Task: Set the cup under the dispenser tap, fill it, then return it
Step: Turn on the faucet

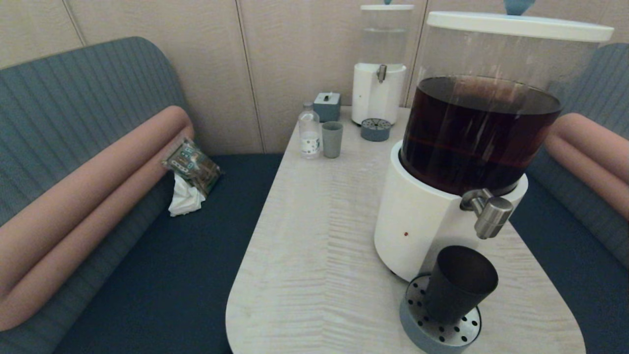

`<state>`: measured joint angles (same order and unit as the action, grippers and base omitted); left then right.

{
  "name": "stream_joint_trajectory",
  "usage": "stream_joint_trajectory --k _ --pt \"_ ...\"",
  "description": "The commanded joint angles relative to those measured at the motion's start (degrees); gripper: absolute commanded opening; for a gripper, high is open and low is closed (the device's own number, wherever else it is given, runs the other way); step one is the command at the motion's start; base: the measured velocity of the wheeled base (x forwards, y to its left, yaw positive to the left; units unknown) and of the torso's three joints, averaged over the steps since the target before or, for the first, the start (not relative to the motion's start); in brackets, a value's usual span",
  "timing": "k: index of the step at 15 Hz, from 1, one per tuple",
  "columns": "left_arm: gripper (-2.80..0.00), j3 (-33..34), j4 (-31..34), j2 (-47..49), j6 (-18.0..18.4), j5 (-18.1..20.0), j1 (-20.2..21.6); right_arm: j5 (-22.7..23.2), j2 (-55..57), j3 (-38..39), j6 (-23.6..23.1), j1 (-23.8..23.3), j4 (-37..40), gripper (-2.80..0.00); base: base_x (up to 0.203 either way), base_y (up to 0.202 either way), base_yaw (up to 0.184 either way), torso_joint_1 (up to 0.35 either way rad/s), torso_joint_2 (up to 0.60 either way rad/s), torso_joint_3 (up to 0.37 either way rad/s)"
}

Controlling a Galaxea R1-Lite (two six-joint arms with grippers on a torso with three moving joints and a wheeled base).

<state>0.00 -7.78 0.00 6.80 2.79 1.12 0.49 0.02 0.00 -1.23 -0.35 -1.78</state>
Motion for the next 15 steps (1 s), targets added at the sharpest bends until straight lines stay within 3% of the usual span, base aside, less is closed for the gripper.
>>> stream_joint_trajectory --k 1,5,13,15 --pt "-2.80 2.3 0.0 0.1 0.0 0.0 0.1 0.1 0.0 0.6 -1.9 0.0 0.4 -2.80 0.000 0.000 0.000 0.000 0.00 0.000" --pt "-2.80 2.3 0.0 0.1 0.1 0.0 0.0 0.2 0.0 0.5 -6.3 0.0 0.5 -2.80 0.000 0.000 0.000 0.000 0.00 0.000" --pt "-2.80 2.3 0.0 0.1 0.1 0.0 0.0 0.1 -0.1 -2.2 -5.0 0.0 5.1 -2.80 0.000 0.000 0.000 0.000 0.00 0.000" --pt "-2.80 2.3 0.0 0.1 0.1 0.0 0.0 -0.3 3.8 -9.8 -3.8 0.0 6.7 -2.80 0.000 0.000 0.000 0.000 0.00 0.000"
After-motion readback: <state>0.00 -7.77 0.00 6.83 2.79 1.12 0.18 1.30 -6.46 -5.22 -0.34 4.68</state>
